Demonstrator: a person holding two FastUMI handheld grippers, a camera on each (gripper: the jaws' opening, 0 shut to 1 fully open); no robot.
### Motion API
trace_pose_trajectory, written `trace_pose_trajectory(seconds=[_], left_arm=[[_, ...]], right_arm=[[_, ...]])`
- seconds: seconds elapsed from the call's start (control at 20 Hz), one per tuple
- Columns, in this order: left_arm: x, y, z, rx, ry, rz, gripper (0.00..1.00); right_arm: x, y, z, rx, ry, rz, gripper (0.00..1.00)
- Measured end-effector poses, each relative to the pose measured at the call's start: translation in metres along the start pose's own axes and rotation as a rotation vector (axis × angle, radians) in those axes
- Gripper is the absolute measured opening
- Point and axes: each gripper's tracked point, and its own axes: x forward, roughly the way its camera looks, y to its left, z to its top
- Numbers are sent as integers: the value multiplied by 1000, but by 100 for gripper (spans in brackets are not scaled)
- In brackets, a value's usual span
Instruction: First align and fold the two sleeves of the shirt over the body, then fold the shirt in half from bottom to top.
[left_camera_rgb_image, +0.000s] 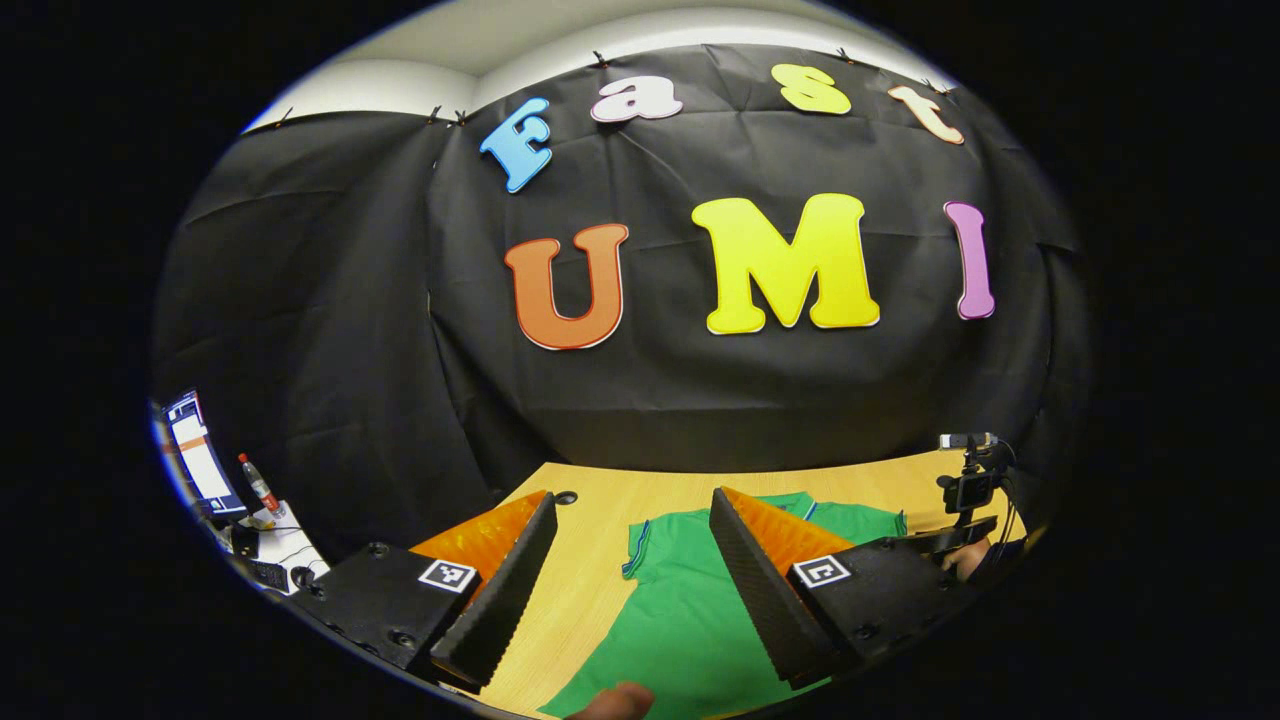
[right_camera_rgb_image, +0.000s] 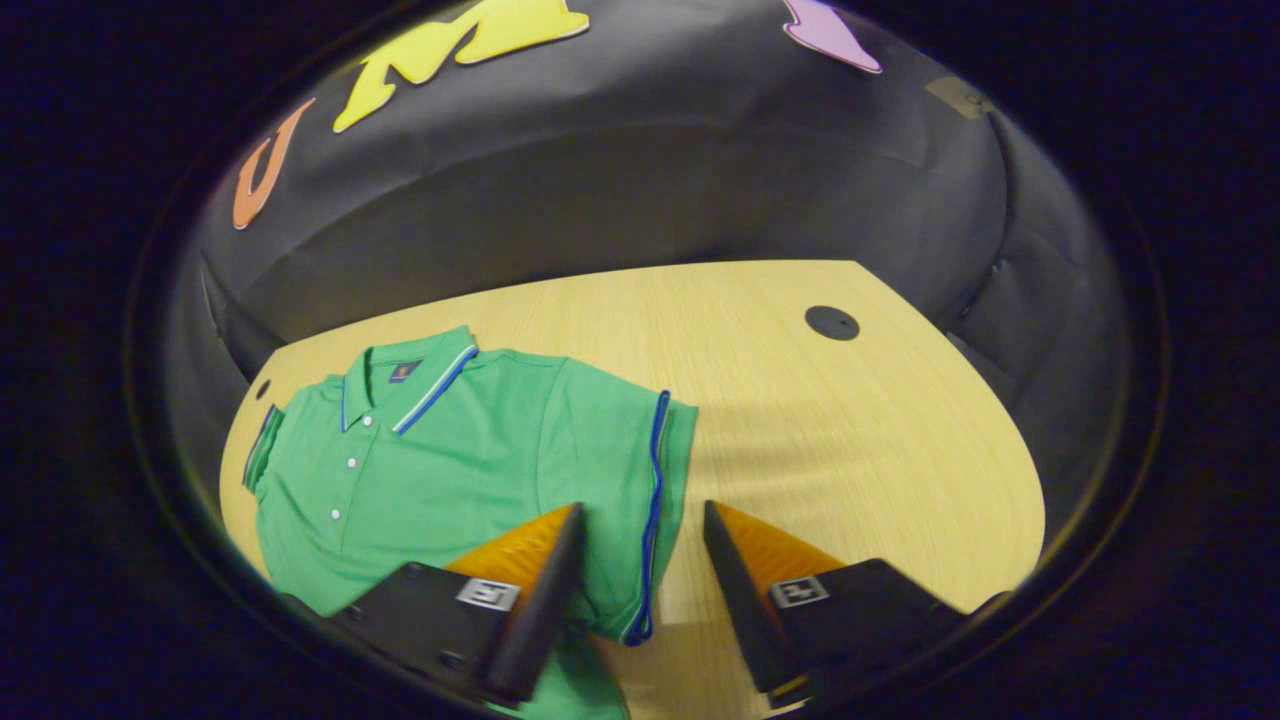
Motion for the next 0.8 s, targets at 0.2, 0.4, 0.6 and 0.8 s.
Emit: trace_pose_trajectory(seconds=[0.2, 0.4, 0.6, 0.8], left_arm=[[-2, 0, -12, -10, 31, 1, 99], [-1, 2, -16, -15, 43, 5, 99], [-5, 6, -15, -14, 41, 12, 99], [-8, 9, -12, -22, 32, 18, 99]], right_arm=[[-4, -2, 0, 18, 2, -1, 27], [-1, -2, 1, 59, 5, 15, 9], [-1, -5, 0, 86, 23, 13, 5], [-18, 3, 21, 50, -26, 52, 4]])
